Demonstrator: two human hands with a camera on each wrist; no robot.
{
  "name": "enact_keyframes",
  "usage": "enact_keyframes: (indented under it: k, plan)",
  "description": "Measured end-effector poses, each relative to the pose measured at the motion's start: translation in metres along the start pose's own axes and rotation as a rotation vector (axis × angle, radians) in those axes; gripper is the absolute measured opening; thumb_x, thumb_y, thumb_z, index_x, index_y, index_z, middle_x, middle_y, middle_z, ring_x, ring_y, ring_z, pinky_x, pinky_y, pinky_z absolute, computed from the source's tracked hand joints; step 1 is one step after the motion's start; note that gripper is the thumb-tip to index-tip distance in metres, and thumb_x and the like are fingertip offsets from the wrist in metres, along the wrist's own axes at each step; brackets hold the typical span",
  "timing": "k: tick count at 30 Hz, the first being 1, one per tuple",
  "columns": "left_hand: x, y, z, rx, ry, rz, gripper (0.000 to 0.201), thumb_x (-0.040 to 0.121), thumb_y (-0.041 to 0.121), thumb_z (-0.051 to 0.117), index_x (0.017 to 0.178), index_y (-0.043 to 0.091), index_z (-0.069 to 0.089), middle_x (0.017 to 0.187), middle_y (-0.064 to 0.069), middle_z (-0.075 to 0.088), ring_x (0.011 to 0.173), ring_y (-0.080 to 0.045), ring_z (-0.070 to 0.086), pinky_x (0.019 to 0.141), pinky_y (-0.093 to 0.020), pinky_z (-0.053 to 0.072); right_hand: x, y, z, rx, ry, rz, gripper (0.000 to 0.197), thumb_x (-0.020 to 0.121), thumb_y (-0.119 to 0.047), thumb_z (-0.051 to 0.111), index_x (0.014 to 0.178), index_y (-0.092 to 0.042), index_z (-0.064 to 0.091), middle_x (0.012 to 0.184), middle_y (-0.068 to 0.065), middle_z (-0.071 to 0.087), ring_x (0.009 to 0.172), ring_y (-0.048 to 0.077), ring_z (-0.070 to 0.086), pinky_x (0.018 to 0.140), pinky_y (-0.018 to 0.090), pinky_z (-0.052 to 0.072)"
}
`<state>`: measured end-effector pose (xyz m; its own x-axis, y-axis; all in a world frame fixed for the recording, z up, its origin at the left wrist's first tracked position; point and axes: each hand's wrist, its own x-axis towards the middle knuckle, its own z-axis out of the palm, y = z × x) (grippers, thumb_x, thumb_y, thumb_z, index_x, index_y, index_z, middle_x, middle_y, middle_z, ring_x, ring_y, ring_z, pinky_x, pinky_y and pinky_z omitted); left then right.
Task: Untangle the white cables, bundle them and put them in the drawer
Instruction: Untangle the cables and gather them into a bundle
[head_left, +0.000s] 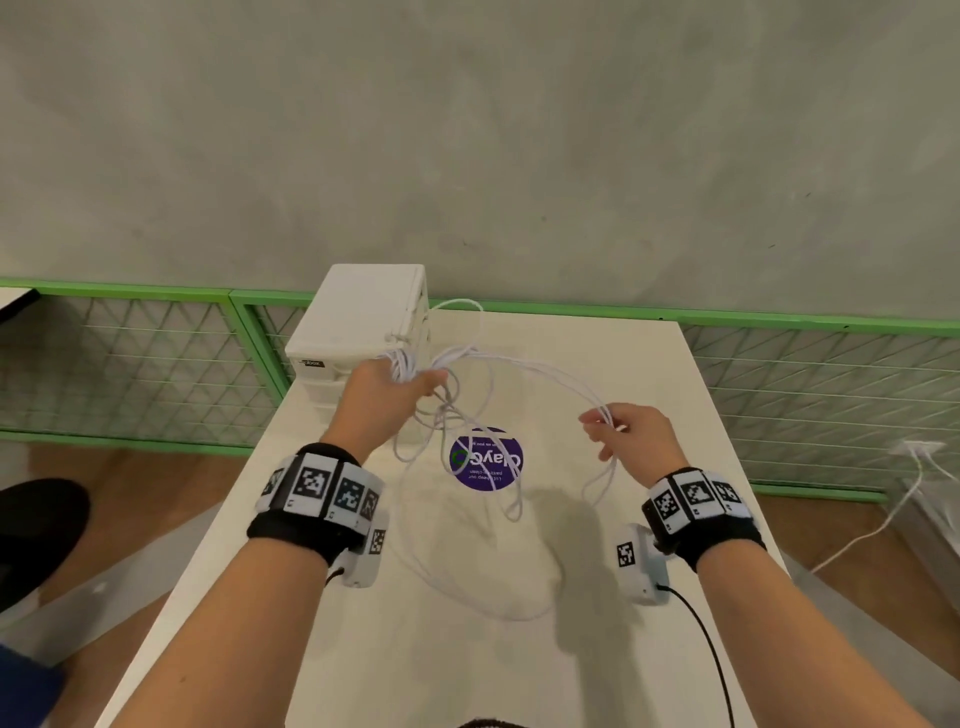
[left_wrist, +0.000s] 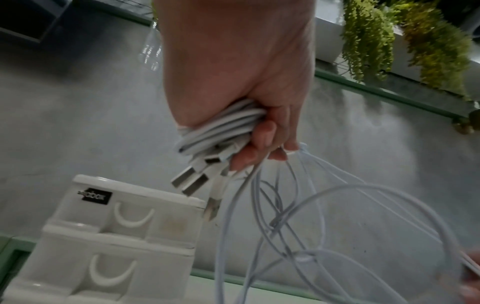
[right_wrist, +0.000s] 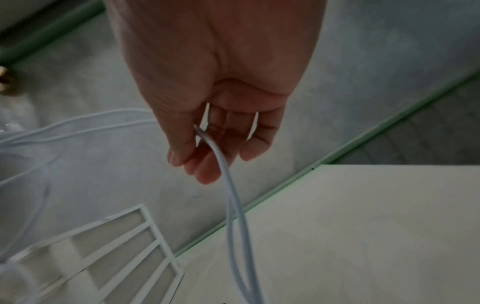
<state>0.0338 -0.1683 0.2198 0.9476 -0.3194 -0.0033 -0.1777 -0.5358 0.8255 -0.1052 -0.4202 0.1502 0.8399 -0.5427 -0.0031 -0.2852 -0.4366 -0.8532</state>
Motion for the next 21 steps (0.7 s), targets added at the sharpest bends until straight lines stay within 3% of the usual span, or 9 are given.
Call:
enact_keyframes:
  k: [3, 6, 9, 12, 14, 16, 18, 21]
  plan:
    - [-0.002, -0.003, -0.004, -0.069, -0.046, -0.017, 0.044, 0.085, 0.045, 0.065, 0.083, 0.001, 0.066, 0.054, -0.003, 0.050, 0.046, -0.017, 0.043, 0.046, -0.026, 0.036, -0.001, 0.014, -0.002, 0.024, 0.010, 0.053, 0.010, 0.081, -0.017, 0.070, 0.088, -0.023, 0.069, 0.074, 0.001, 0.065, 0.069, 0.020, 0.061, 0.073, 0.029, 0.046]
    - [-0.008, -0.005, 0.002, -0.115, -0.143, 0.000, 0.047, 0.087, 0.048, 0.061, 0.076, 0.003, 0.065, 0.051, -0.004, 0.047, 0.043, -0.019, 0.040, 0.042, -0.025, 0.034, -0.003, 0.007, 0.002, -0.007, 0.001, 0.024, 0.046, 0.077, -0.023, 0.075, 0.119, -0.020, 0.060, 0.097, -0.001, 0.060, 0.090, 0.016, 0.057, 0.083, 0.027, 0.043]
    - [-0.010, -0.004, 0.008, -0.166, -0.148, 0.012, 0.045, 0.089, 0.046, 0.059, 0.075, 0.003, 0.061, 0.048, -0.001, 0.045, 0.043, -0.019, 0.039, 0.045, -0.027, 0.033, -0.007, -0.024, 0.008, 0.072, -0.025, -0.157, 0.057, 0.083, -0.016, 0.068, 0.134, -0.026, 0.045, 0.122, -0.006, 0.052, 0.110, 0.008, 0.050, 0.095, 0.027, 0.039]
    - [-0.012, 0.002, 0.012, -0.195, -0.177, 0.031, 0.039, 0.089, 0.046, 0.059, 0.086, 0.009, 0.072, 0.044, 0.007, 0.048, 0.044, -0.015, 0.042, 0.050, -0.028, 0.035, -0.011, -0.054, 0.017, 0.116, 0.002, -0.400, 0.056, 0.085, -0.004, 0.059, 0.133, -0.030, 0.045, 0.129, -0.005, 0.049, 0.116, 0.006, 0.047, 0.100, 0.020, 0.036]
    - [-0.014, 0.007, 0.014, -0.193, -0.203, 0.054, 0.033, 0.091, 0.043, 0.058, 0.088, 0.013, 0.072, 0.044, 0.009, 0.054, 0.042, -0.008, 0.047, 0.047, -0.023, 0.038, -0.012, -0.069, 0.026, -0.007, -0.031, -0.552, 0.050, 0.085, -0.012, 0.063, 0.130, -0.029, 0.051, 0.129, -0.006, 0.049, 0.120, 0.005, 0.043, 0.102, 0.015, 0.031]
    - [-0.014, 0.009, 0.015, -0.224, -0.194, 0.052, 0.029, 0.091, 0.038, 0.059, 0.091, 0.013, 0.072, 0.051, 0.010, 0.061, 0.046, -0.006, 0.052, 0.048, -0.019, 0.041, -0.008, -0.070, 0.035, -0.193, -0.072, -0.594, 0.035, 0.085, -0.020, 0.066, 0.119, -0.028, 0.063, 0.116, -0.005, 0.060, 0.110, 0.010, 0.049, 0.098, 0.022, 0.036]
    - [-0.012, 0.007, 0.012, -0.231, -0.139, 0.027, 0.030, 0.090, 0.036, 0.061, 0.097, 0.008, 0.071, 0.056, 0.005, 0.059, 0.047, -0.008, 0.051, 0.048, -0.020, 0.040, -0.005, -0.063, 0.036, -0.165, -0.071, -0.477, 0.023, 0.086, -0.015, 0.064, 0.106, -0.023, 0.071, 0.093, -0.003, 0.068, 0.087, 0.010, 0.057, 0.084, 0.028, 0.043]
    - [-0.011, 0.000, 0.002, -0.211, -0.061, -0.027, 0.035, 0.090, 0.034, 0.061, 0.103, 0.002, 0.066, 0.055, 0.002, 0.050, 0.037, -0.003, 0.047, 0.041, -0.018, 0.036, -0.004, -0.048, 0.026, 0.207, 0.020, -0.202, 0.023, 0.085, 0.000, 0.060, 0.100, -0.013, 0.071, 0.081, -0.002, 0.066, 0.065, 0.001, 0.059, 0.069, 0.012, 0.046]
